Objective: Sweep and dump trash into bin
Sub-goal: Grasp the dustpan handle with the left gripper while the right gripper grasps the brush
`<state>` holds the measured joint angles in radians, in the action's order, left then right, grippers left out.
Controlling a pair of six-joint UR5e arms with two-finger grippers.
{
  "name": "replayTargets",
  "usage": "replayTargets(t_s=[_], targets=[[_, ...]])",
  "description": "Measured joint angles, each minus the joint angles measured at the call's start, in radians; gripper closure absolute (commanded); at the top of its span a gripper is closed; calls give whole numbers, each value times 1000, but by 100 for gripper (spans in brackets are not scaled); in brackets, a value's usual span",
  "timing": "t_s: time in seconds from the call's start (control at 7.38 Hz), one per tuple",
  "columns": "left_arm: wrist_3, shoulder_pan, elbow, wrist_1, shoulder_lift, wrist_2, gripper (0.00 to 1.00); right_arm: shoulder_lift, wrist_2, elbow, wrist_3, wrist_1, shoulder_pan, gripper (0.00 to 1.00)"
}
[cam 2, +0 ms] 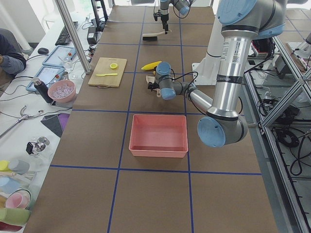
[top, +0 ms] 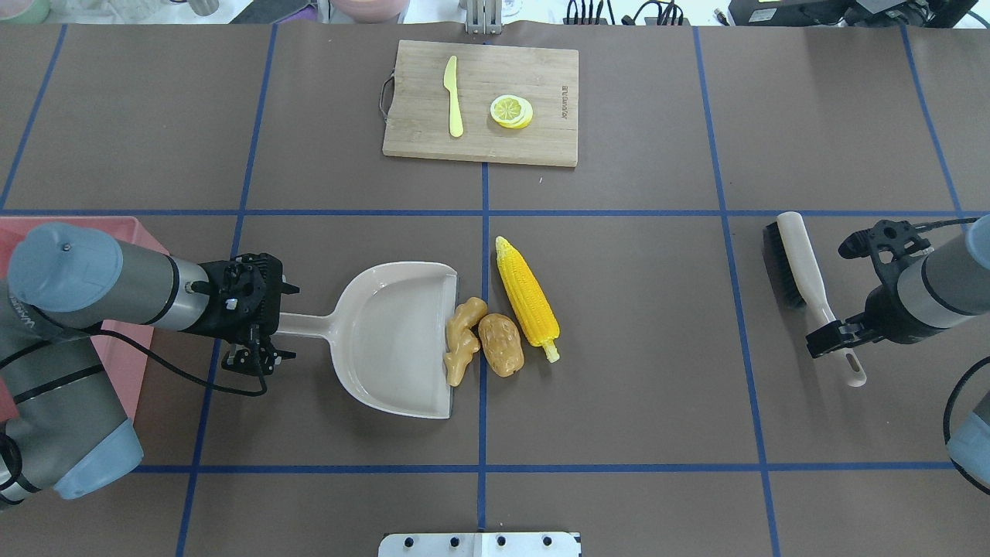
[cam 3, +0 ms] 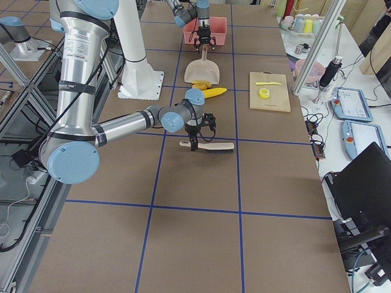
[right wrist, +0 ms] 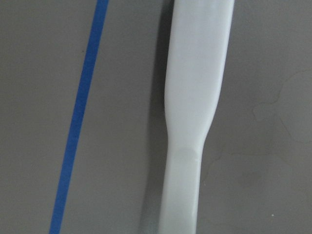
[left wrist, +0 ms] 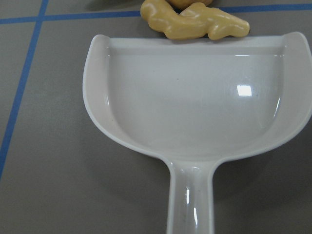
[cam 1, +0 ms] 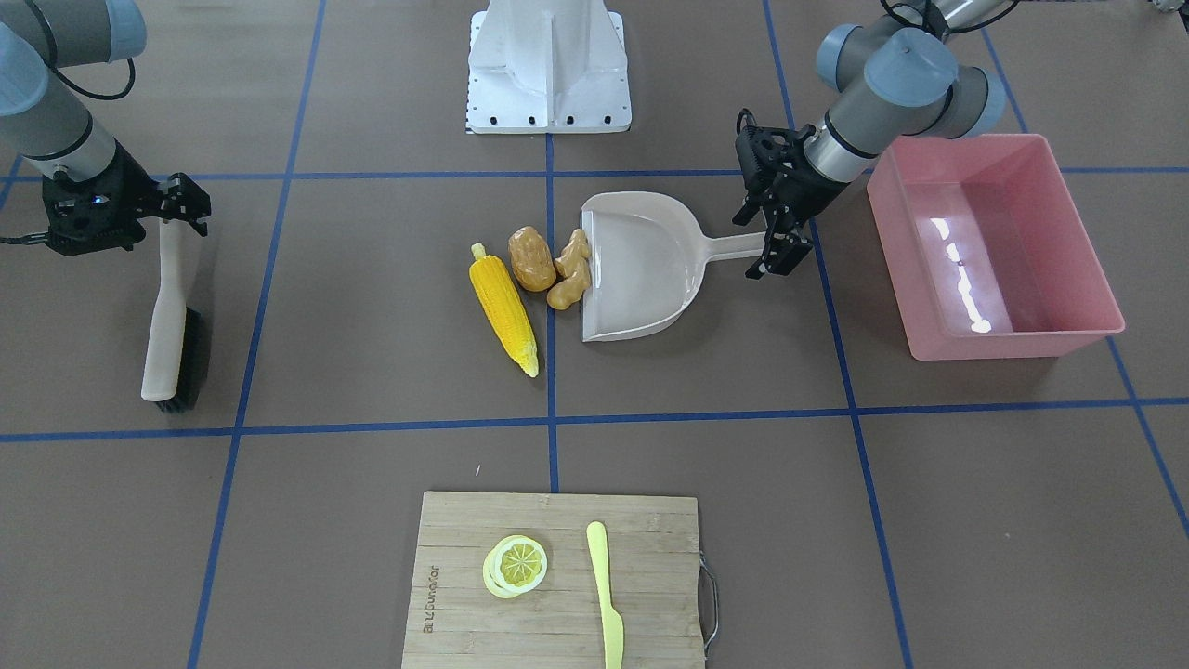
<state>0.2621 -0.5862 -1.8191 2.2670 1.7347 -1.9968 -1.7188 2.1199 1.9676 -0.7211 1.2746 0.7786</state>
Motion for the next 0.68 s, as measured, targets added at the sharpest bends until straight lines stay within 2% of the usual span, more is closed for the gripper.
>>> replayTargets(t_s=[0.27, 0.54, 0.68], targets=[[4, 21, -8, 2, -2, -1, 5, 2, 18, -8, -37, -2, -1, 25], [9, 22, -22, 2, -16, -6, 7, 6, 22, -15, -50, -2, -3, 33], [10, 19, -23, 1, -20, -7, 7, 7, 23, -20, -51, -1, -3, 44]])
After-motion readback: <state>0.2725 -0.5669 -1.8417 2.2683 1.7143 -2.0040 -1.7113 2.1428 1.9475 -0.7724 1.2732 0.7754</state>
